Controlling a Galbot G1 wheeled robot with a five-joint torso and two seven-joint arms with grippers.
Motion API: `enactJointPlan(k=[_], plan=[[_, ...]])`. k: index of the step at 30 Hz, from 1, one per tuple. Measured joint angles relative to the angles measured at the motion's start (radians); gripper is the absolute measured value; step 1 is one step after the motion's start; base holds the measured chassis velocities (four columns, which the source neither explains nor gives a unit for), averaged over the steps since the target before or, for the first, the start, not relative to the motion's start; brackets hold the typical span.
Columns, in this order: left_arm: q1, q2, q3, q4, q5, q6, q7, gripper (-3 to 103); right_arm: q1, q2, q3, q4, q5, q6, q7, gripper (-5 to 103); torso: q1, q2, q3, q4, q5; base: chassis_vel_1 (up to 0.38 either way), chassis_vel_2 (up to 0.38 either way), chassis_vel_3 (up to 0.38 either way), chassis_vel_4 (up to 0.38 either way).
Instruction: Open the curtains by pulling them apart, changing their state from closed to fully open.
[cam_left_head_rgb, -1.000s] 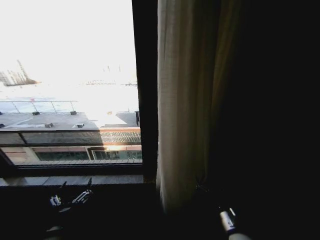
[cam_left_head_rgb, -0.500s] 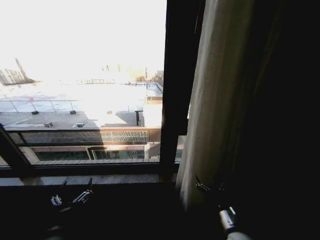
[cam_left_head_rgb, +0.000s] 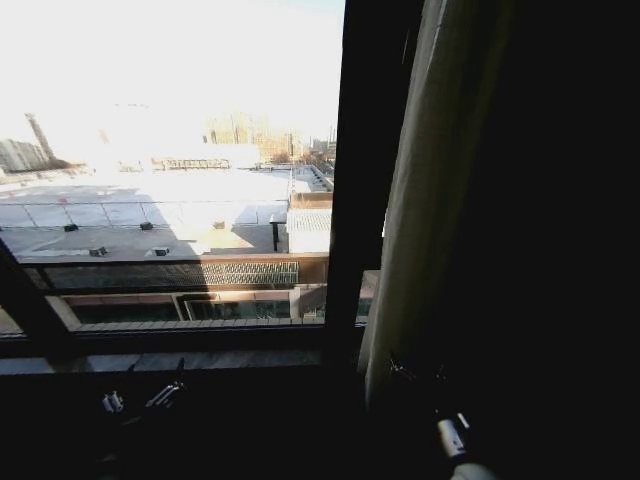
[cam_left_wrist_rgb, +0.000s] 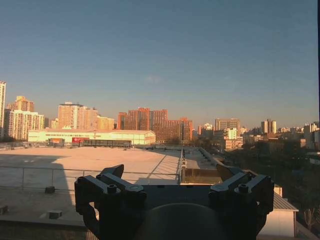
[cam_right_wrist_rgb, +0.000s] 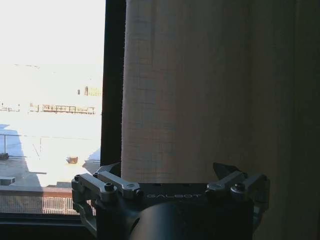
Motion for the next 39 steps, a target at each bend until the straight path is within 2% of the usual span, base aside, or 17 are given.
enactJointPlan(k=[13,18,20,24,30,39], plan=[[-0.002,0.005,0.001,0.002,-0.001,0.000,0.000,100,-0.001,0.005,-0.004,0.003,-0.002,0.000,-0.004,100,0.000,0.000,0.000,-0.0001,-0.0002,-0.086,0.110,0.074,-0.090],[-0.004,0.010,0.002,0.008,-0.001,0.001,0.001,100,0.037,0.005,-0.031,-0.014,0.025,-0.043,-0.012,100,0.000,0.000,0.000,-0.0001,-0.0003,-0.162,0.126,0.144,-0.127],[-0.004,0.007,0.002,0.011,0.001,0.003,0.001,100,0.090,-0.011,-0.042,-0.027,0.059,-0.089,-0.019,100,0.001,0.000,0.000,0.0000,-0.0004,-0.074,0.082,0.056,-0.059],[-0.002,-0.002,0.003,0.013,0.010,0.004,0.001,100,0.182,-0.023,-0.053,-0.083,0.073,-0.115,-0.010,100,0.000,0.000,0.000,0.0000,-0.0004,0.000,0.000,0.000,0.000],[0.007,-0.008,-0.001,0.015,0.022,0.004,0.001,100,0.308,-0.027,-0.061,-0.182,0.076,-0.130,0.015,100,-0.001,0.000,0.000,0.0000,-0.0003,0.000,0.000,0.000,0.000],[0.008,-0.008,-0.008,0.021,0.026,0.005,0.001,100,0.401,-0.015,-0.077,-0.282,0.031,-0.134,0.029,100,0.000,0.000,0.000,0.0000,-0.0002,0.000,0.000,0.000,0.000]])
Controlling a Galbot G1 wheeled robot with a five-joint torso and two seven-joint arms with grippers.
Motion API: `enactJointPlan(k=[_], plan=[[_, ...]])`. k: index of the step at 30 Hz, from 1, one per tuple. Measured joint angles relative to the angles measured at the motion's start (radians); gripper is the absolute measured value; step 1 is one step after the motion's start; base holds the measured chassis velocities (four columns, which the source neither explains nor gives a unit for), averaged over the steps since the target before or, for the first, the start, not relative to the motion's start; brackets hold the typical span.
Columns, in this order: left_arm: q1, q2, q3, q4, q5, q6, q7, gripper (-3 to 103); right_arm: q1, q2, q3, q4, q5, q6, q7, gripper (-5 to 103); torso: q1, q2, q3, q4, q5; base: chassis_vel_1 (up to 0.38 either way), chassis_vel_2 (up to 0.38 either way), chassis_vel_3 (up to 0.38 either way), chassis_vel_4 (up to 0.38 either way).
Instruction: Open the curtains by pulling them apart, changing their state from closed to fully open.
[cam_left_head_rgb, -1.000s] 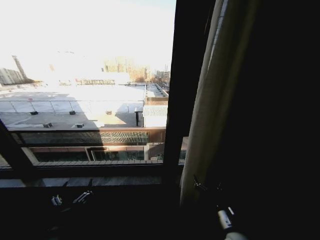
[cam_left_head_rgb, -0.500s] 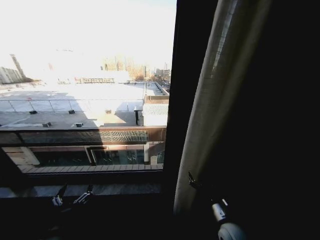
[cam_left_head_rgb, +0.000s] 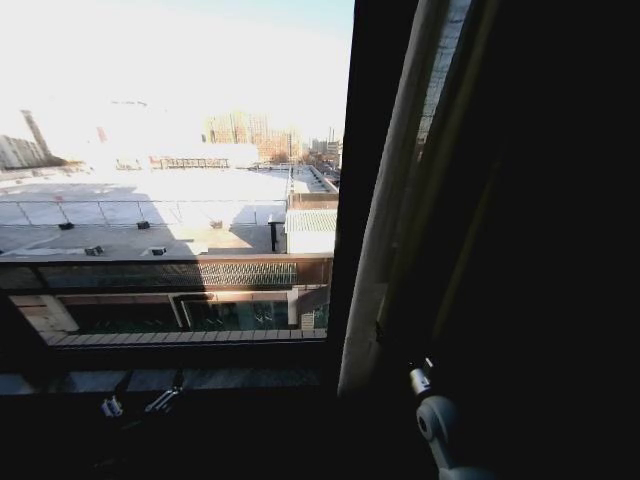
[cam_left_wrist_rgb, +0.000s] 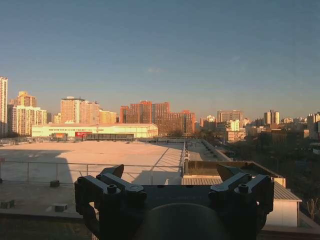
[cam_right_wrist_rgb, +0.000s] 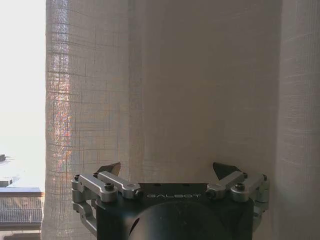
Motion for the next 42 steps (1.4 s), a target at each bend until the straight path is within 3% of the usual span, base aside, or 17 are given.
enactJointPlan(k=[9,20,26,32,42], plan=[[0.004,-0.002,0.000,0.000,0.007,0.001,0.000,100,0.043,0.012,-0.002,-0.032,-0.025,0.007,0.004,100,0.000,0.000,0.000,0.0001,0.0000,0.000,0.000,0.000,0.000],[-0.001,-0.014,0.011,0.004,0.017,0.000,0.000,100,-0.158,0.004,-0.021,0.172,-0.024,0.009,-0.019,100,0.000,0.000,0.000,-0.0002,-0.0001,0.000,0.000,0.000,0.000],[-0.001,-0.017,0.011,0.004,0.018,-0.001,0.000,100,-0.180,0.008,-0.085,0.232,-0.025,0.006,-0.011,100,0.000,0.000,0.000,-0.0001,-0.0002,0.000,0.000,0.000,0.000],[-0.003,-0.023,0.006,0.001,0.018,-0.002,0.000,100,-0.099,0.026,-0.167,0.161,-0.069,-0.001,-0.006,100,0.000,0.000,0.000,0.0002,-0.0002,0.000,0.000,0.000,0.000],[-0.009,-0.042,0.007,-0.002,0.039,-0.001,0.000,100,0.071,0.019,-0.172,-0.017,-0.121,-0.005,0.057,100,0.000,0.000,0.000,0.0000,0.0000,0.000,0.000,0.000,0.000]])
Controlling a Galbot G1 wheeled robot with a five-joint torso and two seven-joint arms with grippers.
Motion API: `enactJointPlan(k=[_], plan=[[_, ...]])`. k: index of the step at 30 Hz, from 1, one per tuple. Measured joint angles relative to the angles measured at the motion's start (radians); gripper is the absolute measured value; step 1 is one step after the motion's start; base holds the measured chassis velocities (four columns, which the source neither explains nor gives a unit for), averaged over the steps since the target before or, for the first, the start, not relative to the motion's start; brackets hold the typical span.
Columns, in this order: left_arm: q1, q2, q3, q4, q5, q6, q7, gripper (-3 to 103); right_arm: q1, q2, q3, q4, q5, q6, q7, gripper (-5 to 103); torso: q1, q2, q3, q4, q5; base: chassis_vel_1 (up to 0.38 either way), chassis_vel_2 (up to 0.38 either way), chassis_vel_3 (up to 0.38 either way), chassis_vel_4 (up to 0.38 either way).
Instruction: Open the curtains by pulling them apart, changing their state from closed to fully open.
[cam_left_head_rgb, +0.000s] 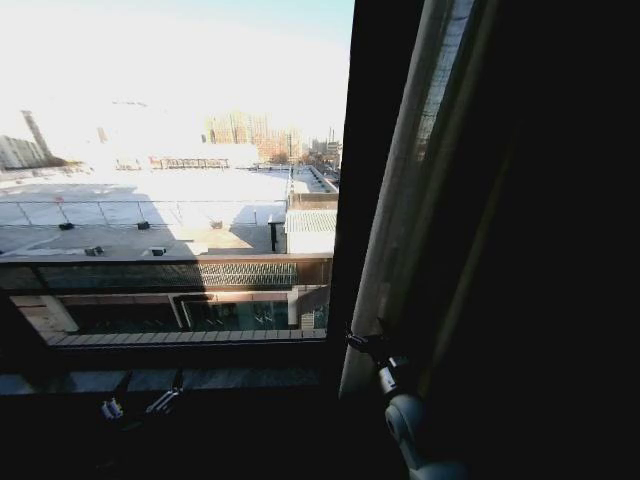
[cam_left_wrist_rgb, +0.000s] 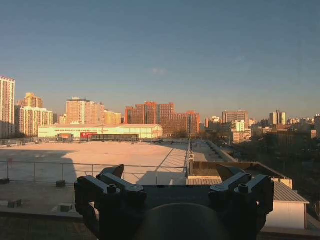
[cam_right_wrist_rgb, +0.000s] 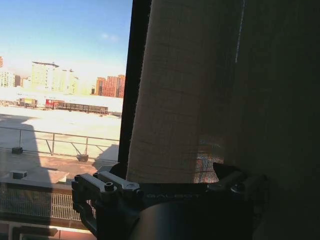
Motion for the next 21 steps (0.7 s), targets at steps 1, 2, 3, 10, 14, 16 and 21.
enactJointPlan(k=[1,2,3,10,14,16,21], plan=[[-0.001,-0.003,0.000,0.000,0.003,0.000,0.000,100,0.014,0.000,0.000,-0.012,-0.008,-0.001,0.010,100,0.000,0.000,0.000,0.0001,0.0000,0.000,0.000,0.000,0.000],[-0.001,-0.003,0.000,0.000,0.003,0.000,0.000,100,0.014,0.000,0.000,-0.012,-0.008,-0.001,0.010,100,0.000,0.000,0.000,0.0001,0.0000,0.000,0.000,0.000,0.000],[-0.002,-0.004,0.000,0.001,0.005,0.000,0.000,100,0.023,0.000,-0.001,-0.020,-0.014,-0.001,0.016,100,0.000,0.000,0.000,0.0000,-0.0001,0.000,0.000,0.000,0.000],[-0.005,-0.017,0.000,0.003,0.015,-0.003,0.000,100,0.073,0.018,-0.036,-0.074,-0.053,-0.001,0.069,100,0.000,0.000,0.000,0.0000,0.0000,0.000,0.000,0.000,0.000],[-0.002,-0.020,-0.002,0.003,0.016,-0.010,0.000,100,0.094,0.039,-0.047,-0.101,-0.070,-0.001,0.094,79,0.000,0.000,0.000,0.0001,-0.0001,0.000,0.000,0.000,0.000],[-0.002,-0.020,-0.003,0.003,0.016,-0.013,0.000,100,0.100,0.046,-0.048,-0.108,-0.075,0.001,0.096,68,0.000,0.000,0.000,0.0001,-0.0001,0.000,0.000,0.000,0.000],[-0.007,-0.024,-0.003,-0.001,0.016,-0.014,0.000,100,0.104,0.046,-0.046,-0.114,-0.076,0.004,0.096,52,0.000,0.000,0.000,0.0000,0.0000,0.000,0.000,0.000,0.000]])
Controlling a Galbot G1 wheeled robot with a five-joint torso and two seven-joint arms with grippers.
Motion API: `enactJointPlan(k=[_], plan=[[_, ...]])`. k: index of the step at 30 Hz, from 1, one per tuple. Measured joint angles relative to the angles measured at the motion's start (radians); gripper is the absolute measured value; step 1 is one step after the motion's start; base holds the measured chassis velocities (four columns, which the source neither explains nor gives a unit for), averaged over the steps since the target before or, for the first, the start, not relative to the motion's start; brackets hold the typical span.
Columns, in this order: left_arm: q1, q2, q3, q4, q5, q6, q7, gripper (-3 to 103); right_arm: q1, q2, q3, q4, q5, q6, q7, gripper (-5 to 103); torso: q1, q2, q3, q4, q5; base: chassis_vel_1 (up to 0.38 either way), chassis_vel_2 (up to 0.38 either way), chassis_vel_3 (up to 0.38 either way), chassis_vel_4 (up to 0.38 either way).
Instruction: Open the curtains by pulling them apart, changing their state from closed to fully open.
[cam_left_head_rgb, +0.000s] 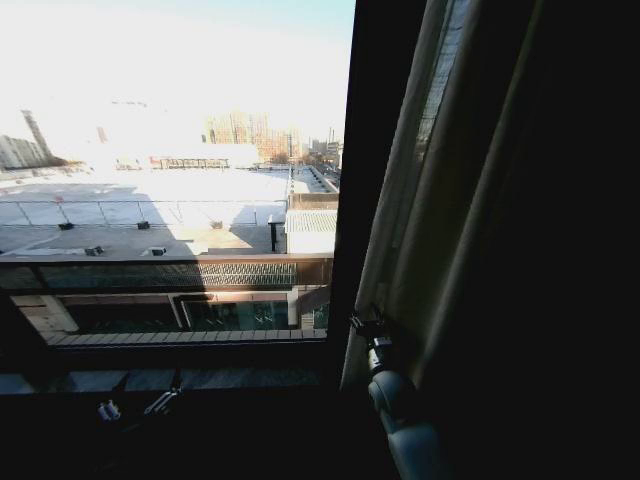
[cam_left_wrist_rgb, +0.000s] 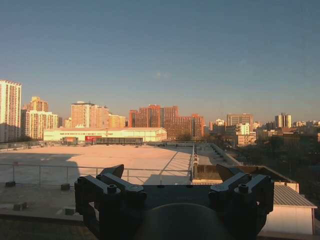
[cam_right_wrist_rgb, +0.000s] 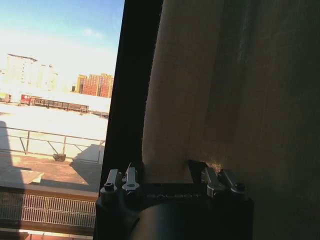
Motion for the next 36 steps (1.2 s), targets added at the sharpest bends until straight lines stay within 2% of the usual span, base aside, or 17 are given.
enactJointPlan(k=[2,5,6,9,12,15,23,36], plan=[[-0.001,-0.001,0.001,-0.001,0.000,0.000,0.000,100,0.002,-0.001,0.001,-0.001,0.000,0.000,0.003,52,0.000,0.000,0.000,0.0000,0.0000,0.000,0.000,0.000,0.000],[-0.004,-0.002,0.006,-0.002,0.004,0.001,0.000,100,0.009,-0.005,0.007,-0.011,0.005,0.003,0.017,36,0.000,0.000,0.000,0.0000,0.0000,0.000,0.000,0.000,0.000],[-0.004,-0.002,0.006,-0.002,0.004,0.001,0.000,100,0.009,-0.005,0.007,-0.011,0.005,0.003,0.017,36,0.000,0.000,0.000,0.0000,0.0000,0.000,0.000,0.000,0.000],[-0.007,-0.005,0.007,-0.002,0.006,0.002,0.000,100,0.014,-0.011,0.011,-0.014,0.013,0.005,0.018,20,0.000,0.000,0.000,0.0000,0.0000,0.000,0.000,0.000,0.000],[-0.007,-0.006,0.007,-0.001,0.006,0.002,0.000,100,0.016,-0.016,0.011,-0.014,0.018,0.005,0.018,14,0.000,0.000,0.000,0.0000,0.0000,0.000,0.000,0.000,0.000],[-0.006,-0.006,0.004,0.001,0.006,0.001,0.000,100,0.015,-0.024,0.011,-0.007,0.038,0.007,0.014,2,0.000,0.000,0.000,0.0000,0.0000,0.000,0.000,0.000,0.000],[0.000,-0.006,0.000,0.001,0.000,-0.005,0.000,100,-0.020,-0.058,0.033,0.074,0.092,-0.006,-0.012,0,0.000,0.000,0.000,0.0001,0.0001,0.000,0.000,0.000,0.000],[0.017,-0.005,0.004,0.000,-0.005,-0.023,0.002,100,-0.004,-0.130,0.304,0.053,0.172,-0.080,0.091,0,0.000,0.000,0.000,0.0000,0.0002,0.000,0.000,0.000,0.000]])
